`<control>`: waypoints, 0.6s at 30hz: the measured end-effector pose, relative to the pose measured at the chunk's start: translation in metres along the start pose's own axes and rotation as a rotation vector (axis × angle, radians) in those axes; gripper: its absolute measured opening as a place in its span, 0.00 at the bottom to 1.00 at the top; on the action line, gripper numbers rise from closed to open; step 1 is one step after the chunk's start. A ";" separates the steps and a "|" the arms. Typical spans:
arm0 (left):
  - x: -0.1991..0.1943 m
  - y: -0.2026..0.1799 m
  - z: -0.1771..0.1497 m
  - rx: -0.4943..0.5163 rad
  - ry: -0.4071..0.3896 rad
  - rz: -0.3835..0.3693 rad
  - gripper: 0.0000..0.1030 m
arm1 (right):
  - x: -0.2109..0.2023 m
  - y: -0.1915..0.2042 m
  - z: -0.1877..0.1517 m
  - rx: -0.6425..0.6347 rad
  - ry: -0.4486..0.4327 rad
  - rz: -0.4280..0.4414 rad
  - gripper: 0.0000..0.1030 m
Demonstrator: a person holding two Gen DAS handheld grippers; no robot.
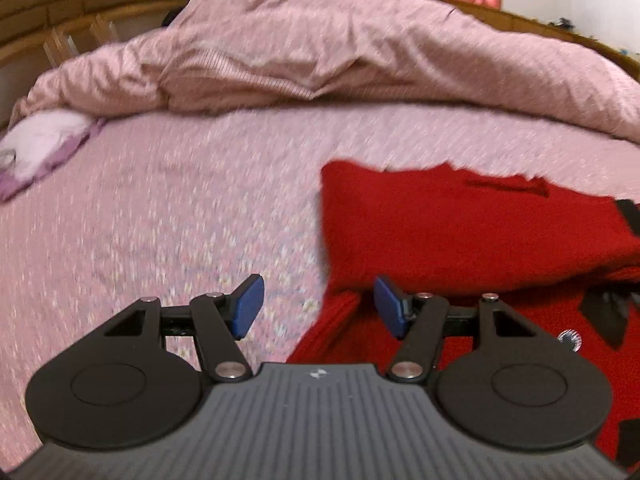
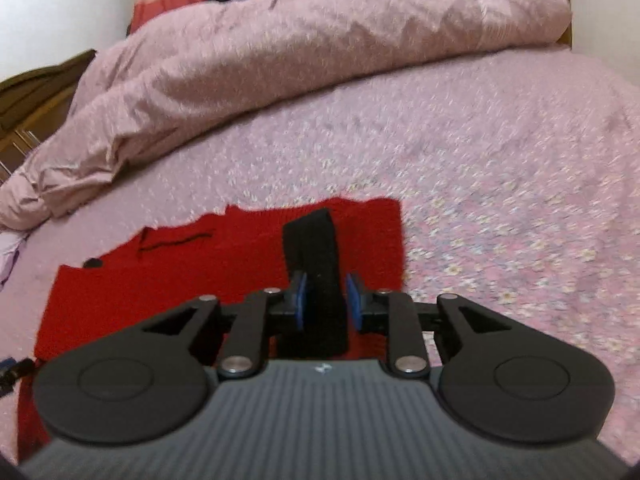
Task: Fold small clothes
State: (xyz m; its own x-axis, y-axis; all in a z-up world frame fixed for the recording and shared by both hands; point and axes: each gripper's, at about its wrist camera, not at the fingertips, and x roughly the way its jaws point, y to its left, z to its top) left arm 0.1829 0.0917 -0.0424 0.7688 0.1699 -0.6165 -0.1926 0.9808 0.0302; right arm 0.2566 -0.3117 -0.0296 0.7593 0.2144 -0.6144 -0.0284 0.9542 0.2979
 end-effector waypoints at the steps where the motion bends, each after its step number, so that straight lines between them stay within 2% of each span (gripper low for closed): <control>1: 0.000 -0.002 0.003 0.006 -0.007 -0.007 0.65 | -0.007 0.000 -0.001 -0.002 -0.014 -0.001 0.26; 5: 0.018 -0.007 0.011 -0.012 0.018 -0.001 0.65 | -0.019 0.000 -0.014 0.000 -0.016 0.027 0.27; 10: 0.055 -0.017 0.006 0.029 0.072 0.033 0.65 | 0.000 0.001 -0.033 -0.047 0.033 -0.025 0.27; 12: 0.062 -0.018 0.006 0.037 0.072 0.033 0.65 | 0.003 0.002 -0.041 -0.074 0.005 -0.027 0.28; 15: 0.056 -0.013 0.012 0.008 0.087 0.015 0.65 | -0.001 0.004 -0.038 -0.062 0.015 -0.031 0.29; 16: 0.051 -0.012 0.013 0.004 0.084 0.008 0.65 | -0.004 0.003 -0.037 -0.046 0.019 -0.023 0.31; 18: 0.040 -0.010 0.014 0.013 0.075 -0.003 0.65 | -0.014 0.000 -0.035 -0.007 0.010 0.017 0.53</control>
State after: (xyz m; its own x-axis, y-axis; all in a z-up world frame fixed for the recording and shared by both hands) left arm 0.2238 0.0898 -0.0561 0.7213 0.1600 -0.6738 -0.1823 0.9825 0.0382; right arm 0.2229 -0.3070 -0.0468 0.7520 0.2327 -0.6167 -0.0458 0.9518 0.3032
